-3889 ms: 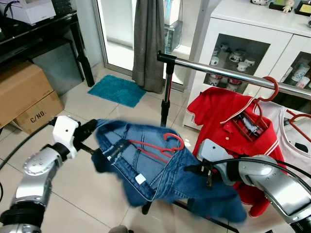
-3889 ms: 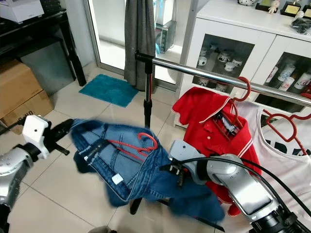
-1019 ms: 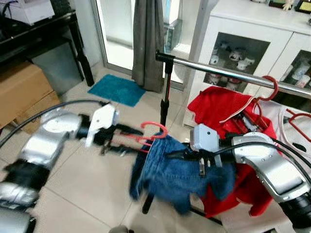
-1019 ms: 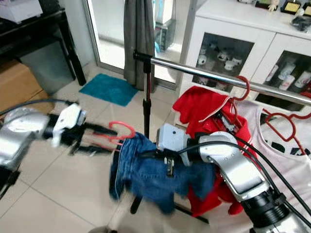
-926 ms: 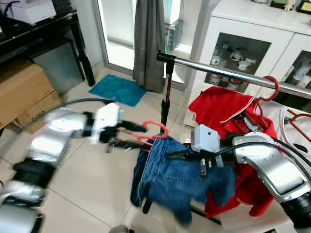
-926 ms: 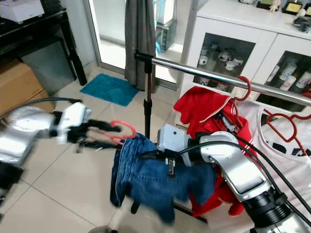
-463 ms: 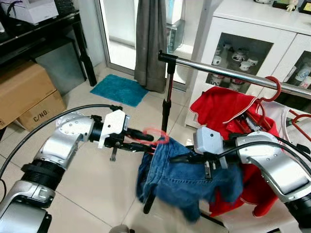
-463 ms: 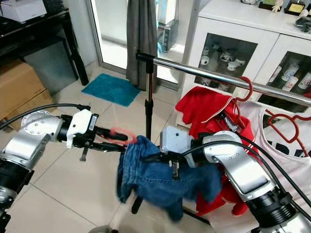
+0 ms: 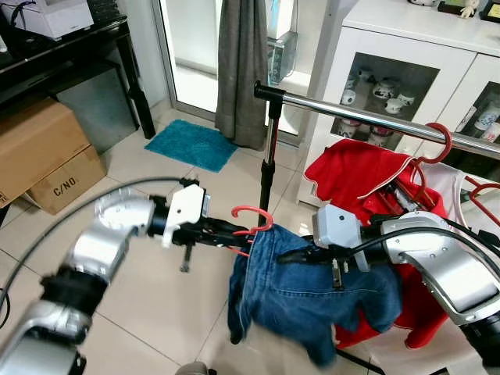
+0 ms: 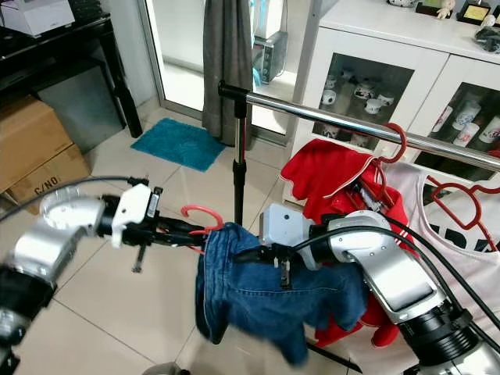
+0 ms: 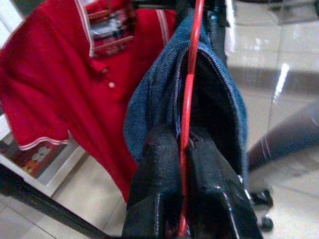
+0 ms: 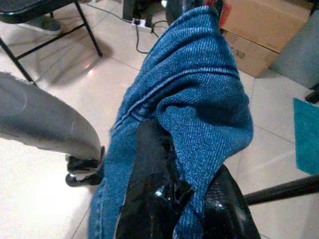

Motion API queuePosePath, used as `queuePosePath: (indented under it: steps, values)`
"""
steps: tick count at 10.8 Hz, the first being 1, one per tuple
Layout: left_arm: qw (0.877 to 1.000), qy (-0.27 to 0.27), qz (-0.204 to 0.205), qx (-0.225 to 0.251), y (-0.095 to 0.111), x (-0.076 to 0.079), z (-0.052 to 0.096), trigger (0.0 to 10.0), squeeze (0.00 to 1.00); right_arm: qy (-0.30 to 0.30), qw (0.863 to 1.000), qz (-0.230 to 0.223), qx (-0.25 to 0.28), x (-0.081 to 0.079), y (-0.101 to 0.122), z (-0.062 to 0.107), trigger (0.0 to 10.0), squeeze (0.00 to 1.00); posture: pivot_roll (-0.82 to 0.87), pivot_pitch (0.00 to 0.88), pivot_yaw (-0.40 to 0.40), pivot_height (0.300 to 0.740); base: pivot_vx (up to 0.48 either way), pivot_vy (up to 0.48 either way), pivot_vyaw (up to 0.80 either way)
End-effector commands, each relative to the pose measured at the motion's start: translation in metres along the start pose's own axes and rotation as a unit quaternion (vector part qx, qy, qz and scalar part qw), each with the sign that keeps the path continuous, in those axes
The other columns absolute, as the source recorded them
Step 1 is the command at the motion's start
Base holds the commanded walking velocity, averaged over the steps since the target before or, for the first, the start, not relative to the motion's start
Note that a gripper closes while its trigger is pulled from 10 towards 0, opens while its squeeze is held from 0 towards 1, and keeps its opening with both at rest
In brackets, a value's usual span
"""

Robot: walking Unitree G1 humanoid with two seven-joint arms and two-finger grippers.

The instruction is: Hang hanger

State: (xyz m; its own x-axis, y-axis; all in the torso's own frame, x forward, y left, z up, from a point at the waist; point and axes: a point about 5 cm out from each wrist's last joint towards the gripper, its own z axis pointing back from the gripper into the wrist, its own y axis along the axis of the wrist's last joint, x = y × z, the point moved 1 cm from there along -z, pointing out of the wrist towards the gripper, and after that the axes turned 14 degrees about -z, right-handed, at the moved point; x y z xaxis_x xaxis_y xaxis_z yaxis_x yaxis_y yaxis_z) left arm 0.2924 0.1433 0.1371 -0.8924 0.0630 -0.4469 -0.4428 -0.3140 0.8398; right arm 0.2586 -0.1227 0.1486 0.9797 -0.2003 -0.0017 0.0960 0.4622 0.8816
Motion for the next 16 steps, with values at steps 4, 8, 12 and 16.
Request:
queuePosePath:
  steps: [4, 8, 12, 16]
  values:
    - [0.993, 0.111, 0.029, -0.007, -0.003, 0.004, 0.008, 0.0, 0.00, 0.016, 0.997, 0.012, 0.073, -0.001, 0.032, 0.002, 10.0, 1.00, 0.00, 0.000, -0.016, 0.740, 0.000, 0.000, 0.00]
    - [0.984, 0.169, 0.057, -0.001, -0.003, 0.012, 0.009, 0.0, 0.00, -0.011, 0.994, 0.014, 0.107, -0.001, 0.038, 0.005, 10.0, 1.00, 0.00, 0.000, -0.012, 0.740, 0.000, 0.000, 0.00]
    - [0.977, 0.197, 0.077, 0.025, 0.005, 0.021, 0.007, 0.0, 0.00, -0.093, 0.981, -0.037, 0.167, 0.009, 0.040, 0.020, 10.0, 1.00, -0.01, 0.000, -0.002, 0.740, 0.000, 0.000, 0.00]
    - [0.970, 0.223, 0.091, 0.024, 0.008, 0.025, 0.012, 0.0, 0.00, -0.109, 0.976, -0.063, 0.178, 0.002, 0.036, 0.022, 10.0, 1.00, -0.01, 0.000, -0.001, 0.740, 0.000, 0.000, 0.00]
